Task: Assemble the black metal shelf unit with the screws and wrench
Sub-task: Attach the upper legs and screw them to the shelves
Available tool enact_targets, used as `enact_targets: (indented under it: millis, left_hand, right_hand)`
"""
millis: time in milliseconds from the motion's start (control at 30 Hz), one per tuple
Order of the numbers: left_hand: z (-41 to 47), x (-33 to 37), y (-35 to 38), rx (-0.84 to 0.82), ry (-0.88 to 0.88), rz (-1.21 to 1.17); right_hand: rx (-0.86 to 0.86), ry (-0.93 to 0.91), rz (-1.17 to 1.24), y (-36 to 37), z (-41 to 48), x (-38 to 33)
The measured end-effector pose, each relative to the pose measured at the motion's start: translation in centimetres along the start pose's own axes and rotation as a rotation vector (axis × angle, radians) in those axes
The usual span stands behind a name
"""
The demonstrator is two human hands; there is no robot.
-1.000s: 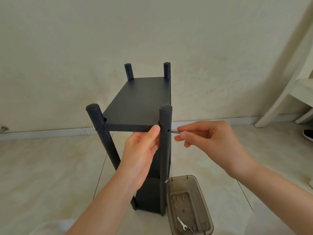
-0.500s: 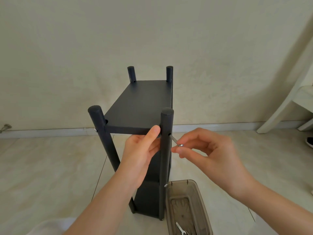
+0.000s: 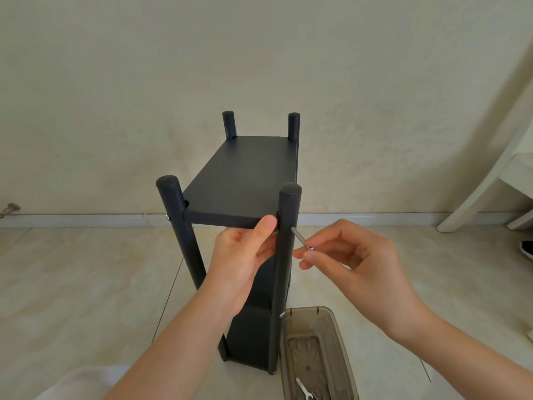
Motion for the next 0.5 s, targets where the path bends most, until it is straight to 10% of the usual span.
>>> enact_targets:
  millis: [500]
  left_hand:
    - [-0.3,0.3,0.8,-0.032,0.018,-0.013]
  right_hand:
    - [0.061,0.045,0.060,0.4,1.4,0.8]
Point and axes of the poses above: each hand's wrist, its own z-axis towards the middle knuckle, its own y-axis out of the palm, x = y × z, the point moved 7 cm from there along z, towards the middle knuckle, and after that the axes turned 4 degrees about -y, right-handed, at the moved point
